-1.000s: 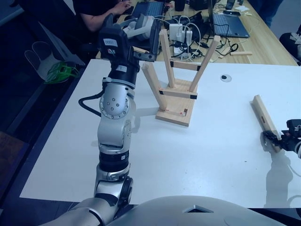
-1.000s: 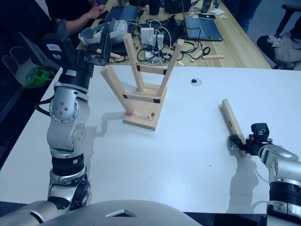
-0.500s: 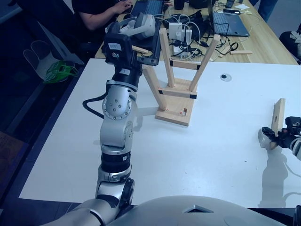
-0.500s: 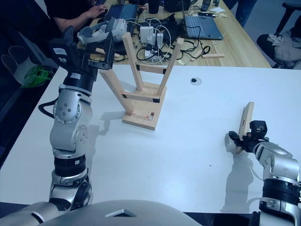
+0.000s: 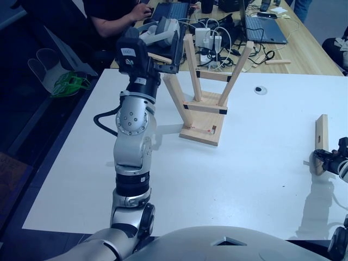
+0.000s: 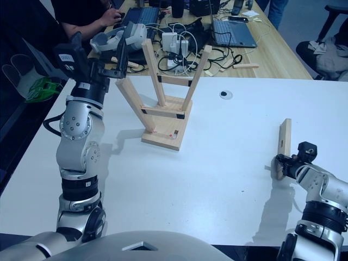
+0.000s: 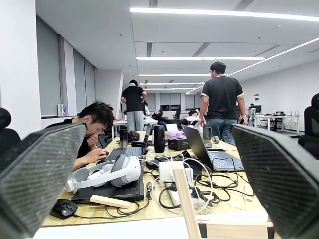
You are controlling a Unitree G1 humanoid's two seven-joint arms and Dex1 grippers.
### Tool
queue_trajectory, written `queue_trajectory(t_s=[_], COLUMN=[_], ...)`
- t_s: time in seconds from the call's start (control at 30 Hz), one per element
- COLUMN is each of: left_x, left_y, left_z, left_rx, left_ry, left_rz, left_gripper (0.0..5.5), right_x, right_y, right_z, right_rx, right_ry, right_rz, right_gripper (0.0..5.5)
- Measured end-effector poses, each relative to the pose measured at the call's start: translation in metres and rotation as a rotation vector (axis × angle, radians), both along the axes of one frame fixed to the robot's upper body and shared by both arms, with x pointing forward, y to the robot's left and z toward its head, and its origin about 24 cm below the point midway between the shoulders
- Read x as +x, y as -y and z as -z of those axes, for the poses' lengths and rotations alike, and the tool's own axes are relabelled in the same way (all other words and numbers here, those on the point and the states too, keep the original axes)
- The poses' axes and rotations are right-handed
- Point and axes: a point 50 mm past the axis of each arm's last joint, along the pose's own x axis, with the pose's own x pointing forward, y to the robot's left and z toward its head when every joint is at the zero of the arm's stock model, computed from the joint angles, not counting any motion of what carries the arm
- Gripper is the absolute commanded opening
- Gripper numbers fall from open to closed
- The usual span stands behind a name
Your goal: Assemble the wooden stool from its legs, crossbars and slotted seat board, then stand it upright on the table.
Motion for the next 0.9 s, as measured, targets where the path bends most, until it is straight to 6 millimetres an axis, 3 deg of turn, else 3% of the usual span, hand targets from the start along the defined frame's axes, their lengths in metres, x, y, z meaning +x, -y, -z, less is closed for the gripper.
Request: queue_trajectory(t_s=[0.17,0.4,0.43,0.53,0.63,0.77,0.9], left_x=[0.004,0.016,0.017,0.020,0.019,0.009,-0.017], left_y=[-0.005,-0.027,-0.031,-0.040,-0.028,0.009,0.032], left_z=[-0.011,-0.050,-0.058,-0.095,-0.121,-0.114,-0.092], left_rx=[-0.007,-0.046,-0.044,-0.099,-0.204,-0.240,-0.238], left_ry=[0.035,0.139,0.160,0.240,0.236,0.085,-0.064], left_rz=[-0.015,-0.072,-0.082,-0.030,0.212,0.633,0.979], left_gripper=[5.40,5.40,5.40,5.40,5.40,5.40,5.40], right_x=[0.004,0.029,0.039,0.081,0.092,0.079,0.057], right_y=[-0.004,-0.017,-0.022,-0.062,-0.112,-0.140,-0.168], right_z=[-0.001,-0.016,-0.032,-0.116,-0.196,-0.229,-0.240], right_rx=[-0.030,-0.073,-0.067,0.043,0.226,0.451,0.639], right_ry=[0.018,0.361,0.455,0.823,1.075,1.098,1.033], right_rz=[0.008,-0.015,-0.056,-0.297,-0.578,-0.824,-1.102], right_gripper=[1.15,1.00,1.00,1.00,1.00,1.00,1.00])
